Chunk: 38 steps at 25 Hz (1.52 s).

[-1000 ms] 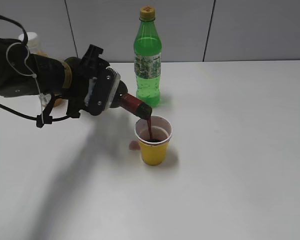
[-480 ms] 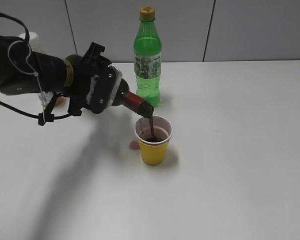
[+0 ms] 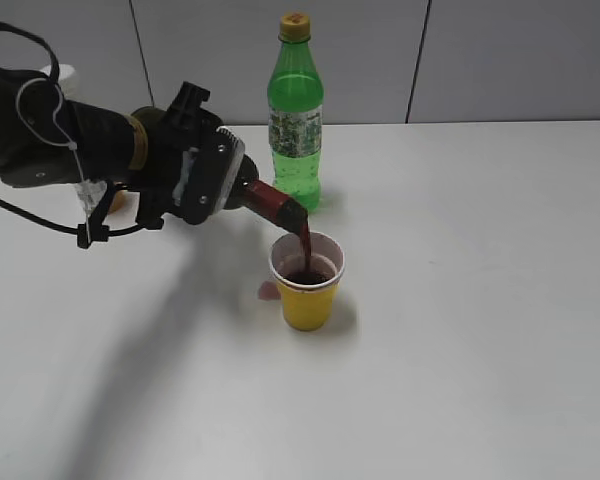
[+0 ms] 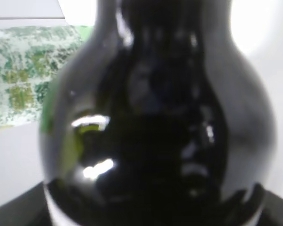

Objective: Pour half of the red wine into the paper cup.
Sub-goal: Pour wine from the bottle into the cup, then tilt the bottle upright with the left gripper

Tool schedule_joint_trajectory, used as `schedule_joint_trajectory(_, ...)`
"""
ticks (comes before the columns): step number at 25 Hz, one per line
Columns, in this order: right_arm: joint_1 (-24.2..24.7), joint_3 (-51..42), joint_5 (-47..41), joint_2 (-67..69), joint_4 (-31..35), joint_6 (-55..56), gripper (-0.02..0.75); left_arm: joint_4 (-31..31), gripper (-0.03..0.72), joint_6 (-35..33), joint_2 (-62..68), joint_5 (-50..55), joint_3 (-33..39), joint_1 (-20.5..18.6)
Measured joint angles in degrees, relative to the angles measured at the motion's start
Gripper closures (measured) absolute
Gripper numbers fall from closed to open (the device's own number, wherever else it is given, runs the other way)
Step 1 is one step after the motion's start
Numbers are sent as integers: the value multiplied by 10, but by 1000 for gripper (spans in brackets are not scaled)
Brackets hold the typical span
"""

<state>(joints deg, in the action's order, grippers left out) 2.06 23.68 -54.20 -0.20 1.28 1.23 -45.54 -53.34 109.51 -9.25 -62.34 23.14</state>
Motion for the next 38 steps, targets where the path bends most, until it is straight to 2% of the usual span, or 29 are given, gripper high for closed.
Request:
schedule_joint_trajectory(11,0,0,0,0,0,0,148,16,144,2,0,-29,-1,0)
schedule_joint_trajectory(16,0,0,0,0,0,0,148,16,144,44,0,-75,-1,1)
schedule_joint_trajectory(23,0,0,0,0,0,0,148,13,144,77,0,-80,-1,1)
schedule_joint_trajectory(30,0,0,0,0,0,0,148,-5,144,160,0,-94,1,1)
schedule_joint_trajectory(38,0,0,0,0,0,0,148,-17,144,288,0,-205,39,-2)
